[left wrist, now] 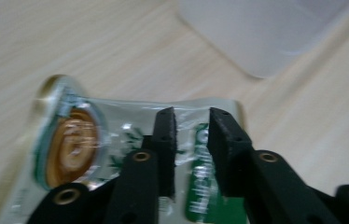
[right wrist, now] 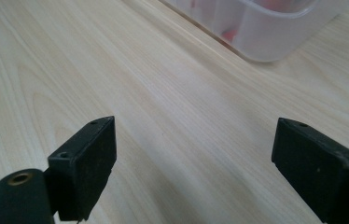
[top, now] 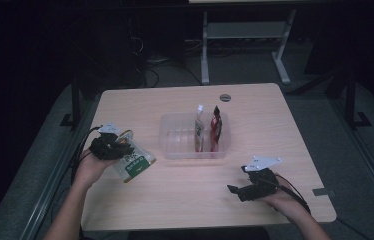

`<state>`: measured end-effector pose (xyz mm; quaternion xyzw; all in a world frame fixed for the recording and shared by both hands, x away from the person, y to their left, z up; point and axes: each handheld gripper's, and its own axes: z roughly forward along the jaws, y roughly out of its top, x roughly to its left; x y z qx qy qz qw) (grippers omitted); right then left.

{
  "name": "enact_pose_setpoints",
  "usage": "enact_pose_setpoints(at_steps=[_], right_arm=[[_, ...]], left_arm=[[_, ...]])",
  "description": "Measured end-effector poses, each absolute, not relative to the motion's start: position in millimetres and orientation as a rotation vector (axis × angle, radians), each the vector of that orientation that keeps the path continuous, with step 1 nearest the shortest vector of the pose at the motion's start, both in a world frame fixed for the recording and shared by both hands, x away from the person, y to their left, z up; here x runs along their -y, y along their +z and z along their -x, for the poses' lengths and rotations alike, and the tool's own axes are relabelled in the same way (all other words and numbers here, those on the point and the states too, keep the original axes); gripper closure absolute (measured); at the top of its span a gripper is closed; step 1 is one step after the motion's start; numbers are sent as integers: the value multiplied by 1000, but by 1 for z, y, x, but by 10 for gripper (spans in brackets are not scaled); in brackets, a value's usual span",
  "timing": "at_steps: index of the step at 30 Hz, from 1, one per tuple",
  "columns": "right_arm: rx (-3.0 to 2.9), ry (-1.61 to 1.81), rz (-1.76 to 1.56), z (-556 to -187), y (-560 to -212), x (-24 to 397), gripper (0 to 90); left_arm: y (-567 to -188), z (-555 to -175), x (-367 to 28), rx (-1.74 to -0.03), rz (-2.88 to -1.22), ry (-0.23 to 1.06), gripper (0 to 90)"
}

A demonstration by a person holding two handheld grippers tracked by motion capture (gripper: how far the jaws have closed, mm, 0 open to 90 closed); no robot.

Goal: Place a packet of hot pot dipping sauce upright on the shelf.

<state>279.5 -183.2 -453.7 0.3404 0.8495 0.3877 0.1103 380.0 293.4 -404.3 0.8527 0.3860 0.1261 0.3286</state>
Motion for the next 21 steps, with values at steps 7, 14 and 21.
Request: enact_pose_setpoints(at_steps=[7, 14, 21], right_arm=[[-2498, 1119, -997, -281, -457, 184, 136], [-2493, 1108, -991, -280, -458, 185, 136], [-2509, 1078, -978, -281, -459, 183, 136]], left_arm=[[-406, -410, -309, -1094, -2191, 363, 897], [-412, -445, -304, -1133, -2196, 355, 898], [-429, -464, -301, -1148, -2273, 335, 898]])
